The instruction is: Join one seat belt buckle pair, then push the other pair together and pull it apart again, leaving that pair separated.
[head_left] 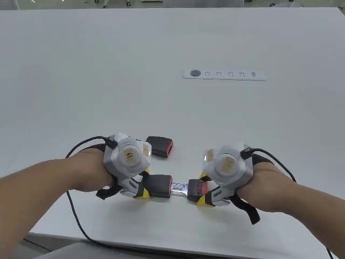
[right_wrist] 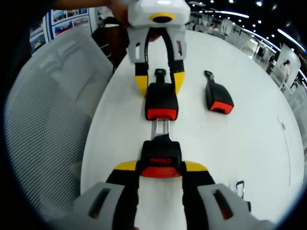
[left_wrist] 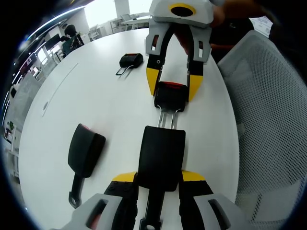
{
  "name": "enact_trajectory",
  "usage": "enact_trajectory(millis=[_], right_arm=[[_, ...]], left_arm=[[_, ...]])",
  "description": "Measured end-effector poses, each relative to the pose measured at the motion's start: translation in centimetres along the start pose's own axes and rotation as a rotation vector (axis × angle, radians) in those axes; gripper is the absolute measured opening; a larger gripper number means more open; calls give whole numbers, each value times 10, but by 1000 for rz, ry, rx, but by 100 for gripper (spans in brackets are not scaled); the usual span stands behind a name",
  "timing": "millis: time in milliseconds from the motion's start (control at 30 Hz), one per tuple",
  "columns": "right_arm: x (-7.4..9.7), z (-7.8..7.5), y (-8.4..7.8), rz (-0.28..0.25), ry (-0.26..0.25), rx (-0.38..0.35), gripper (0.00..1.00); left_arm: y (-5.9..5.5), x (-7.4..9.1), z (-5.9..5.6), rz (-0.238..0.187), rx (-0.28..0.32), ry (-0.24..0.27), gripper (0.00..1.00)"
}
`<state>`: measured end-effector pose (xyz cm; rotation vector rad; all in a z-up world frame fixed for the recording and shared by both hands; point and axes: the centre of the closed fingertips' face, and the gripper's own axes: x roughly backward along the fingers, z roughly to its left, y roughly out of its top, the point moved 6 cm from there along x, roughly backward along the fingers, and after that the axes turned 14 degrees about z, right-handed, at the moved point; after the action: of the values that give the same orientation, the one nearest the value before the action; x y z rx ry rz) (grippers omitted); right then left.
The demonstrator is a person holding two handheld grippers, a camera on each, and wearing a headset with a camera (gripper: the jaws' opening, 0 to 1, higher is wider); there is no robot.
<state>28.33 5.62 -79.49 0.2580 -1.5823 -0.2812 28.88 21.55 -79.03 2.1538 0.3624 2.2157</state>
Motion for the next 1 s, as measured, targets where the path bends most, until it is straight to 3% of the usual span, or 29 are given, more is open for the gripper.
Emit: enact_trajectory(millis=[500,833,1000], right_arm=[[-3,2,10,-20,-3,2,34],[-6,1,18,-45,-11,-40,32],[-6,0,19,-30,-10,-35,31]], left_arm=[[4,0,0,34,-43,-6,33],[3,0,1,31,-58,-9,32],[3,0,0,29,-63,-7,32]])
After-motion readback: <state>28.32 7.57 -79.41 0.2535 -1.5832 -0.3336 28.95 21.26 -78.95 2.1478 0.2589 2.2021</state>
